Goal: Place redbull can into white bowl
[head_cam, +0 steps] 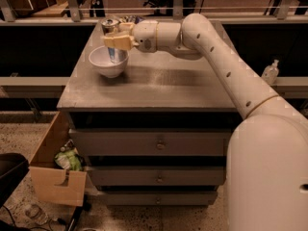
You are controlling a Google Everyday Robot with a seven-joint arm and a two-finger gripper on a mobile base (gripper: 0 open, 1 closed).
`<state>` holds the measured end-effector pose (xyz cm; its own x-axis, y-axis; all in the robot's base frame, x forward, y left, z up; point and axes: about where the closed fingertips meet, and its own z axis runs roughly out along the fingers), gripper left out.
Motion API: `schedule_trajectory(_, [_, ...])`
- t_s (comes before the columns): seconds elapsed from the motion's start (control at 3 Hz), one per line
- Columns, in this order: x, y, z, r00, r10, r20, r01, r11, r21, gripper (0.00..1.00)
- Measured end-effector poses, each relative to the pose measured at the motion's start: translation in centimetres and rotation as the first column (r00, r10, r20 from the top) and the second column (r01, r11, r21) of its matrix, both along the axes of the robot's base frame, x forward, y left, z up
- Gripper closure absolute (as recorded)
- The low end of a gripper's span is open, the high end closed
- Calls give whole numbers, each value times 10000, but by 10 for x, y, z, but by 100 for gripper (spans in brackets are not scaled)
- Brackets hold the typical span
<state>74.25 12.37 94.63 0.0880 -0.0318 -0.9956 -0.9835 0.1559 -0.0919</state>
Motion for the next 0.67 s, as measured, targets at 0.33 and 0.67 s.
schedule_trajectory(0.33, [-1, 4, 0, 10000, 61, -3, -61, 10000, 7, 82])
schedule_trajectory(0.67, [-2, 7, 0, 9999, 104, -11, -104, 9999, 10, 59])
